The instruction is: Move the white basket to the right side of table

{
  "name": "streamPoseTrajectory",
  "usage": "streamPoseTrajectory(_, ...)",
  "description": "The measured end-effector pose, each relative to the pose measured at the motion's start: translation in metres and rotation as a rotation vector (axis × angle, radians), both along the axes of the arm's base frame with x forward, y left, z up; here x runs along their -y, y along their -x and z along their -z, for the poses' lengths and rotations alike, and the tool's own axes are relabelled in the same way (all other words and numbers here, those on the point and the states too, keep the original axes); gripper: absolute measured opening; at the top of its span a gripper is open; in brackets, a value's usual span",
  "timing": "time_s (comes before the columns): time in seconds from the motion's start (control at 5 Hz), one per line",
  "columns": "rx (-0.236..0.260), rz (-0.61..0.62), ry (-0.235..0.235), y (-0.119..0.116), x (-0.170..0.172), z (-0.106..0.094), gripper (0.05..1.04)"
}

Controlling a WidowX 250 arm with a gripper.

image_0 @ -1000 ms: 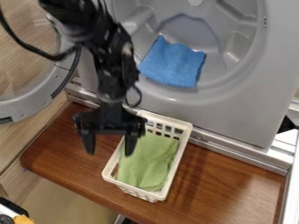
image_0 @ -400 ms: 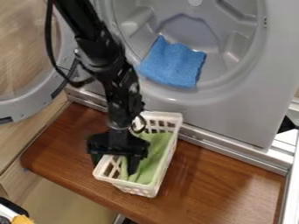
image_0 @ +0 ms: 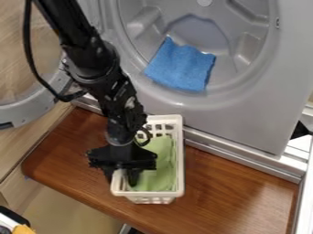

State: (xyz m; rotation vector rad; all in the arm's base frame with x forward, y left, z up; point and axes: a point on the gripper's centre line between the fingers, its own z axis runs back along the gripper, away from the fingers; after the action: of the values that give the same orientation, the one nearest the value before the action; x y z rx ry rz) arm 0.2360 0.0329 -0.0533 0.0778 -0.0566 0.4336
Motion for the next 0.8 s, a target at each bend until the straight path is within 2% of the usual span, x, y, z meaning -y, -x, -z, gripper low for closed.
streamPoseTrajectory(0.2,0.028,0.001,0.009,0.0,0.002,-0.01,0.227)
streamPoseTrajectory(0.4,0.068,0.007,-0.002,-0.003,0.003,-0.026,0.124)
streamPoseTrajectory(0.6,0.092,0.007,0.004,-0.003,0.004,-0.029,0.091)
streamPoseTrajectory(0.8,0.141,0.03,0.033,-0.002,0.017,-0.048,0.091)
